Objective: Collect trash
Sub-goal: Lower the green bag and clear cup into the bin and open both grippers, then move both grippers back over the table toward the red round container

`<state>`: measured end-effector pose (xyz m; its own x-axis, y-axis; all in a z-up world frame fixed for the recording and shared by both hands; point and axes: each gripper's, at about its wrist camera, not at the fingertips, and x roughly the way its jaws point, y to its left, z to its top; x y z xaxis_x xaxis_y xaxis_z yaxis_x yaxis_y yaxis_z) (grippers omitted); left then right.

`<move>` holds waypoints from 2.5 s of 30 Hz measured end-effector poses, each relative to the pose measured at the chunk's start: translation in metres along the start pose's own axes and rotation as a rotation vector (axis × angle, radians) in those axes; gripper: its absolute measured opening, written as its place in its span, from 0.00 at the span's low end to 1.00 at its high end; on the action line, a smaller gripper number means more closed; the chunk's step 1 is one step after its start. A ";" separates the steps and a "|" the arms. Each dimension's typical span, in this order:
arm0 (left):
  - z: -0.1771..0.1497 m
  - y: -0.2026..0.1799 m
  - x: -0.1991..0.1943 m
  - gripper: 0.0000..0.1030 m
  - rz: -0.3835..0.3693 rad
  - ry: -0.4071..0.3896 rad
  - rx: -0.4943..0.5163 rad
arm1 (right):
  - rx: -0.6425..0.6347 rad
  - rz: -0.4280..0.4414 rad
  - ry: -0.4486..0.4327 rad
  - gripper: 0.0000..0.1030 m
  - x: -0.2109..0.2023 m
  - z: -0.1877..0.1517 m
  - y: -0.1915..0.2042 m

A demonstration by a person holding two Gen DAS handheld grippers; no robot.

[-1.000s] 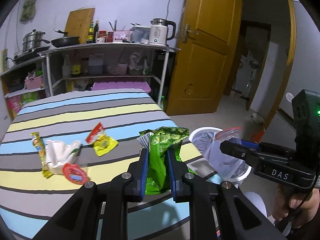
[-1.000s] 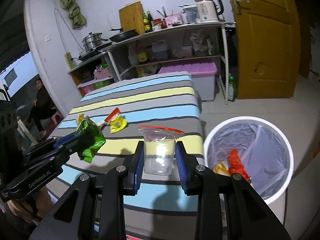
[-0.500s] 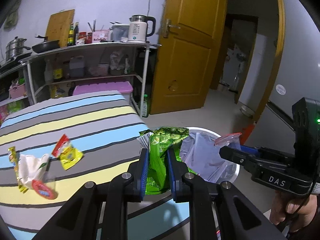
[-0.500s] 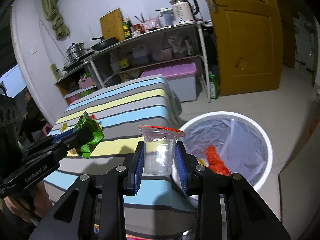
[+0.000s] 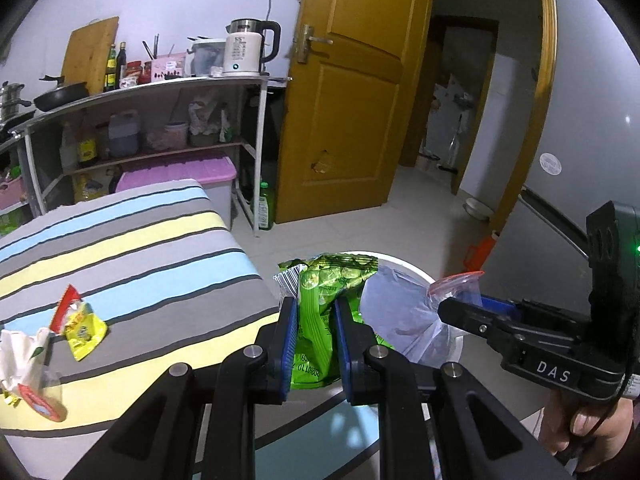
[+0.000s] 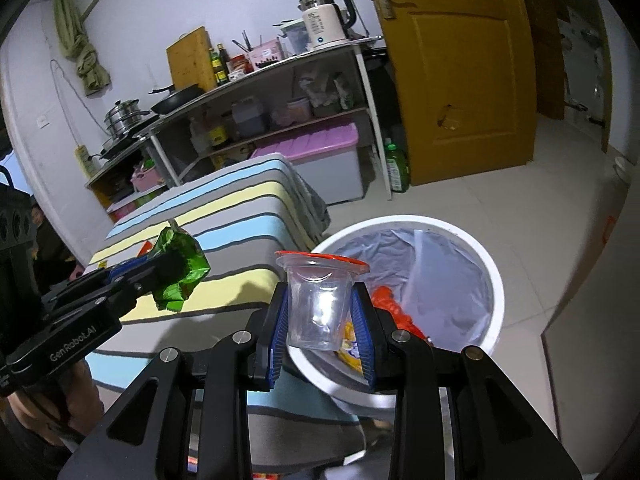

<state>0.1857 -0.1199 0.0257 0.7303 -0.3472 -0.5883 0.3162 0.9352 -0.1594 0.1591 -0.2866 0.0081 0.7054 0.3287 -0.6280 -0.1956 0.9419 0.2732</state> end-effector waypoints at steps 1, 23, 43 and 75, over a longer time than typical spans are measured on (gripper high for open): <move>0.000 -0.001 0.003 0.18 -0.003 0.003 0.000 | 0.004 -0.003 0.001 0.31 0.001 0.000 -0.003; 0.001 -0.020 0.075 0.19 -0.080 0.098 0.023 | 0.055 -0.062 0.051 0.31 0.025 0.002 -0.041; 0.000 -0.007 0.052 0.31 -0.081 0.059 -0.017 | 0.017 -0.064 0.024 0.37 0.015 0.006 -0.026; -0.026 0.065 -0.088 0.31 0.106 -0.113 -0.115 | -0.191 0.086 -0.046 0.37 -0.021 -0.001 0.093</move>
<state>0.1260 -0.0267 0.0462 0.8213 -0.2462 -0.5147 0.1674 0.9664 -0.1951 0.1260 -0.2060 0.0457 0.7100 0.4093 -0.5730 -0.3793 0.9079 0.1785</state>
